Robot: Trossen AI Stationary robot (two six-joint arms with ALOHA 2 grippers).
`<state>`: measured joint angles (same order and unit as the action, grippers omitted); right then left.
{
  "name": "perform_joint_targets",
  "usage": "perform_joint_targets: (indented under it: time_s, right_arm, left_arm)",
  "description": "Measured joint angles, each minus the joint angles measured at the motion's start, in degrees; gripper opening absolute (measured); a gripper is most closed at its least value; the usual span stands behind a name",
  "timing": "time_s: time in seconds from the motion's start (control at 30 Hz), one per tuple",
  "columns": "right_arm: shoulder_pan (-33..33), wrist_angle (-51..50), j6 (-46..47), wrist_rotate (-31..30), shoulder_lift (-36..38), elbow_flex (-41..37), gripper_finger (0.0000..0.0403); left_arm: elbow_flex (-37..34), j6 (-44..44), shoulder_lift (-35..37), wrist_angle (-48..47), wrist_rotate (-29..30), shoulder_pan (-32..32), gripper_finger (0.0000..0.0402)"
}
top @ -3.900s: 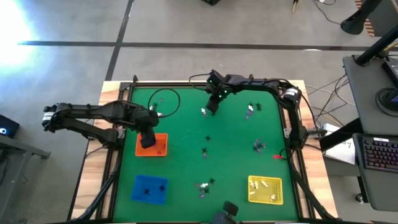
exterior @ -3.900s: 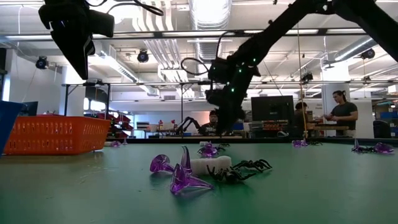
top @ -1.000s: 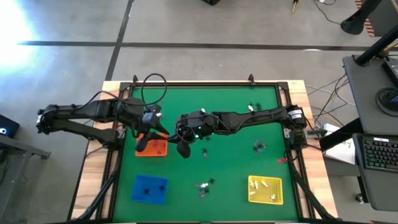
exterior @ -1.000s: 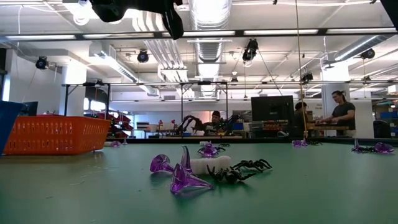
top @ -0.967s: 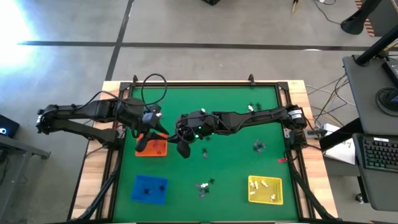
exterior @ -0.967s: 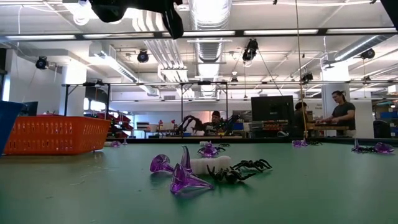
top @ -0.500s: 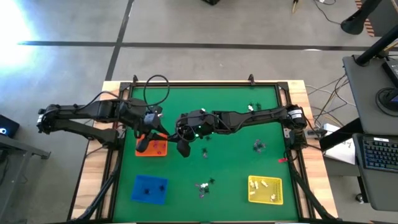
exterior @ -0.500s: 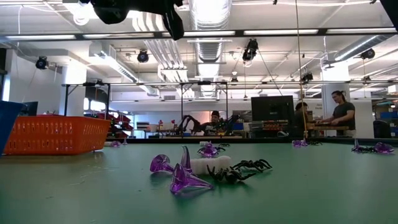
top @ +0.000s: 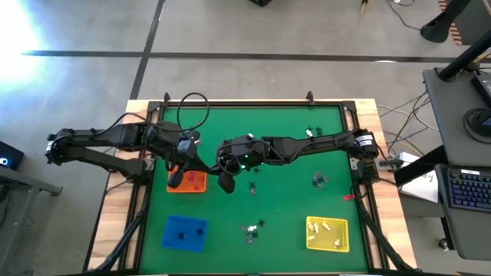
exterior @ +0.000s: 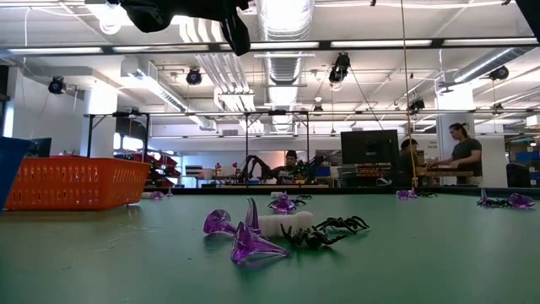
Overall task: Sort Halloween decoration
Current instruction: Put the black spider toy into the blue bin
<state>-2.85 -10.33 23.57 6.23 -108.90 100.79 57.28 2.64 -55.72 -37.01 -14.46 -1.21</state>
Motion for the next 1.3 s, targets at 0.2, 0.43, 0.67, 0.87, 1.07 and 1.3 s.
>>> perform_joint_targets:
  time_s: [0.2, 0.43, 0.67, 0.87, 1.07, 1.3]
  right_arm:
    - [-0.3, 0.2, 0.0, 0.2, 0.0, 0.0, 0.0009]
    - [-0.3, 0.2, -0.1, -0.1, 0.0, 0.0, 0.0018]
    - [-0.3, -0.1, -0.1, -0.4, 0.0, 0.0, 0.0077]
    - [-0.3, 0.0, 0.0, -0.2, 0.2, 0.0, 0.0112]
    - [-0.3, -0.5, 0.4, 0.2, 0.3, 0.0, 0.0126]
    - [-0.3, -5.8, 2.4, 0.2, 0.9, 0.0, 0.0128]
  left_arm:
    - [0.0, 0.1, 0.0, 0.1, -1.2, 0.0, 0.0000]
    - [0.1, -0.1, 0.0, 0.1, -1.3, 0.0, 0.0000]
    - [0.1, -0.1, 0.0, 0.0, -1.4, 0.0, 0.0000]
    - [0.1, -1.0, -0.1, -1.2, -0.7, 0.0, 0.0000]
    - [0.1, -1.4, 0.0, -1.8, -0.9, 0.0, 0.0000]
    - [0.1, -5.4, 0.4, -8.9, -6.8, 0.0, 0.0000]
